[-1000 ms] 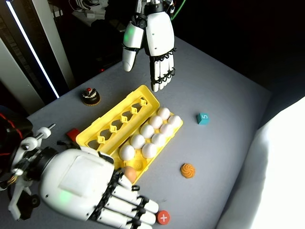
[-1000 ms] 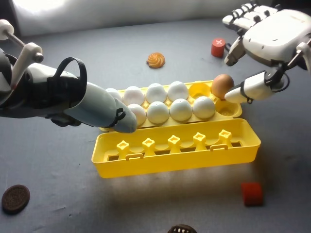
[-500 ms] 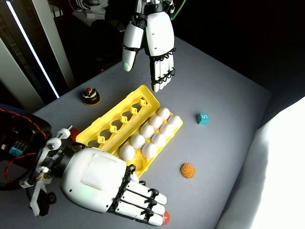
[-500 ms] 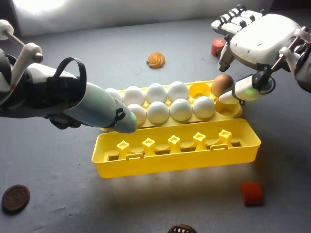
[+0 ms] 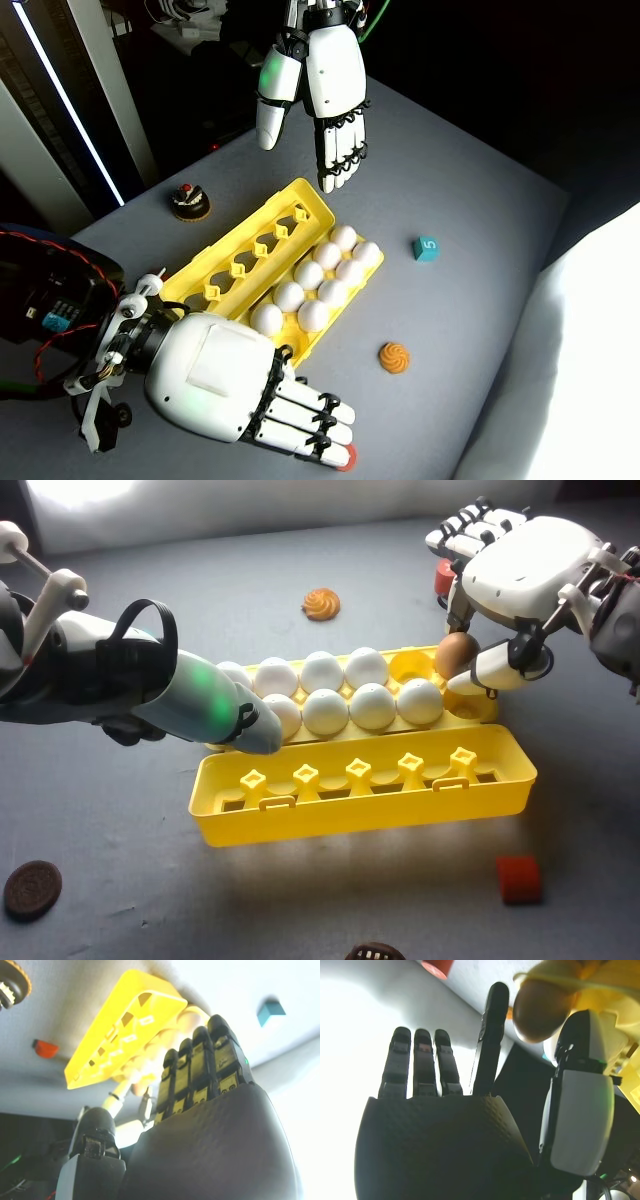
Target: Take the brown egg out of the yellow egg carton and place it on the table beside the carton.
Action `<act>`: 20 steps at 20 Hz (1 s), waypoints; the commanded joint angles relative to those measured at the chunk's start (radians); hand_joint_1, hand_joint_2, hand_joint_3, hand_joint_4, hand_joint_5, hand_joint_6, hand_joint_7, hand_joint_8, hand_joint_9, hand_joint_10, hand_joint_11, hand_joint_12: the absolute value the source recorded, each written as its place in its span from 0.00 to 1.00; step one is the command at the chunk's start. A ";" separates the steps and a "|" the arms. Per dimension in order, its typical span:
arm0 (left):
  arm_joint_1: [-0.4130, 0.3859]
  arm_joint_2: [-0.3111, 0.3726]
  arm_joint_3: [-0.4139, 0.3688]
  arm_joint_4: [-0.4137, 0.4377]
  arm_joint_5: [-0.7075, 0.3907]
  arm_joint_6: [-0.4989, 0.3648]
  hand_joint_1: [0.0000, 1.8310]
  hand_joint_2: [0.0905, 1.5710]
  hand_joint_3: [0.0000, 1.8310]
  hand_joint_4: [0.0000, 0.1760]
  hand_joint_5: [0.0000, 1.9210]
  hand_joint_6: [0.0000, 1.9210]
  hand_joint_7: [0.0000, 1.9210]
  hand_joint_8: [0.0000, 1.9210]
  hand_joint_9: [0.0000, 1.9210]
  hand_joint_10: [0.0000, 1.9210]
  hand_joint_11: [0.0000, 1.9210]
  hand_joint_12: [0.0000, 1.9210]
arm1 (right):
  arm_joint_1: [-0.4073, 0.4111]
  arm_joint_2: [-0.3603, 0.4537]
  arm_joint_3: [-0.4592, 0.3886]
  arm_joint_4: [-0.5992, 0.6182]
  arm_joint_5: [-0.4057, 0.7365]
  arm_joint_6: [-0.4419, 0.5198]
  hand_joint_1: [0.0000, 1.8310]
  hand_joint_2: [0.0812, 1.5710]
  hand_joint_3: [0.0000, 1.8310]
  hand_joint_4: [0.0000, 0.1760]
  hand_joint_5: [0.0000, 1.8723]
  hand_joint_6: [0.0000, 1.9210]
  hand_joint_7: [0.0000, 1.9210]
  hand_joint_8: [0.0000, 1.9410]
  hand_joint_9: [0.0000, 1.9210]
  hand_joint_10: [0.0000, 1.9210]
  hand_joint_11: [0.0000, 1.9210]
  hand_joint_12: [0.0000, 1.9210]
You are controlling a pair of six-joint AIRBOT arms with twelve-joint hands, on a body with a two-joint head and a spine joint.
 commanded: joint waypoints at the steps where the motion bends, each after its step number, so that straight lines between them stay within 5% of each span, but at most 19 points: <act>1: -0.005 0.003 -0.001 0.033 -0.039 -0.002 0.00 0.78 0.00 0.00 0.08 0.00 0.07 0.00 0.07 0.01 0.00 0.20 | 0.001 0.004 0.003 -0.035 0.094 0.006 0.43 0.61 0.01 0.75 0.56 0.01 0.03 0.00 0.00 0.00 0.00 0.00; 2: -0.005 0.003 -0.001 0.033 -0.039 -0.002 0.00 0.78 0.00 0.00 0.08 0.00 0.08 0.00 0.07 0.01 0.00 0.23 | 0.001 0.003 0.003 -0.037 0.096 0.006 0.57 0.66 0.00 0.99 0.58 0.40 0.07 0.01 0.00 0.00 0.00 0.00; 3: -0.005 0.003 -0.001 0.033 -0.039 -0.002 0.00 0.78 0.00 0.00 0.08 0.00 0.08 0.00 0.07 0.01 0.00 0.23 | 0.001 0.002 0.003 -0.039 0.097 0.006 0.57 0.66 0.00 0.99 0.58 0.40 0.07 0.01 0.00 0.00 0.00 0.00; 4: -0.005 0.003 -0.001 0.033 -0.039 -0.002 0.00 0.78 0.00 0.00 0.10 0.01 0.10 0.01 0.09 0.01 0.00 0.26 | 0.001 0.002 0.004 -0.044 0.099 0.006 0.59 0.65 0.00 0.74 0.61 0.37 0.14 0.01 0.00 0.00 0.00 0.00; 5: -0.005 0.003 -0.001 0.033 -0.039 -0.002 0.00 0.78 0.00 0.00 0.09 0.00 0.07 0.01 0.07 0.01 0.00 0.21 | 0.001 0.001 0.004 -0.047 0.102 0.006 0.61 0.64 0.00 0.28 0.63 0.33 0.14 0.00 0.00 0.00 0.00 0.00; 6: -0.005 0.003 -0.001 0.033 -0.039 -0.002 0.00 0.78 0.00 0.00 0.09 0.00 0.08 0.00 0.07 0.00 0.00 0.19 | 0.001 0.001 0.005 -0.048 0.104 0.007 0.62 0.63 0.00 0.07 0.65 0.30 0.14 0.00 0.00 0.00 0.00 0.00; 7: -0.005 0.003 -0.001 0.033 -0.039 -0.002 0.00 0.78 0.00 0.00 0.07 0.00 0.07 0.00 0.06 0.00 0.00 0.16 | 0.003 0.001 0.006 -0.049 0.106 0.007 0.61 0.63 0.00 0.31 0.64 0.32 0.13 0.00 0.00 0.00 0.00 0.00; 9: -0.005 0.004 -0.001 0.033 -0.039 -0.002 0.00 0.78 0.00 0.00 0.07 0.00 0.06 0.00 0.05 0.00 0.00 0.16 | 0.006 0.002 0.006 -0.058 0.107 0.007 0.61 0.64 0.00 0.36 0.64 0.32 0.12 0.00 0.00 0.00 0.00 0.00; 10: -0.005 0.004 -0.001 0.033 -0.039 -0.002 0.00 0.78 0.00 0.00 0.09 0.00 0.09 0.00 0.08 0.00 0.00 0.24 | 0.006 0.002 0.006 -0.070 0.111 0.008 0.62 0.63 0.00 0.14 0.65 0.31 0.12 0.00 0.00 0.00 0.00 0.00; 11: -0.005 0.004 -0.001 0.033 -0.039 -0.002 0.00 0.78 0.00 0.00 0.09 0.00 0.08 0.00 0.07 0.00 0.00 0.22 | 0.008 0.002 0.006 -0.083 0.113 0.010 0.61 0.64 0.00 0.15 0.63 0.33 0.12 0.00 0.00 0.00 0.00 0.00; 12: -0.005 0.004 -0.001 0.033 -0.039 -0.002 0.00 0.78 0.00 0.00 0.06 0.00 0.04 0.00 0.04 0.00 0.00 0.13 | 0.013 0.002 0.006 -0.085 0.115 0.010 0.60 0.65 0.00 0.31 0.62 0.36 0.12 0.00 0.00 0.00 0.00 0.00; 14: -0.005 0.004 -0.001 0.033 -0.039 -0.002 0.00 0.78 0.00 0.00 0.10 0.00 0.10 0.00 0.09 0.01 0.00 0.25 | 0.032 0.004 0.006 -0.085 0.124 0.010 0.59 0.65 0.00 0.74 0.60 0.38 0.09 0.00 0.00 0.00 0.00 0.00; 15: -0.005 0.004 -0.001 0.033 -0.039 -0.002 0.00 0.78 0.00 0.00 0.08 0.00 0.08 0.00 0.08 0.00 0.00 0.22 | 0.043 0.006 0.006 -0.086 0.124 0.007 0.59 0.65 0.00 0.63 0.60 0.38 0.11 0.00 0.00 0.00 0.00 0.00; 18: -0.005 0.003 -0.001 0.033 -0.039 -0.002 0.00 0.78 0.00 0.00 0.08 0.00 0.08 0.00 0.08 0.00 0.00 0.24 | 0.079 0.019 0.006 -0.089 0.124 -0.002 0.60 0.64 0.00 0.62 0.63 0.35 0.11 0.00 0.00 0.00 0.00 0.00; 19: -0.005 0.003 -0.001 0.033 -0.039 -0.002 0.00 0.78 0.00 0.00 0.08 0.00 0.08 0.00 0.08 0.00 0.00 0.24 | 0.086 0.026 0.005 -0.089 0.124 -0.002 0.61 0.63 0.00 0.39 0.64 0.31 0.11 0.00 0.00 0.00 0.00 0.00; 20: -0.005 0.003 -0.001 0.033 -0.039 -0.002 0.00 0.78 0.00 0.00 0.08 0.00 0.08 0.00 0.08 0.00 0.00 0.24 | 0.089 0.036 0.004 -0.089 0.124 -0.008 0.61 0.63 0.00 0.39 0.64 0.31 0.11 0.00 0.00 0.00 0.00 0.00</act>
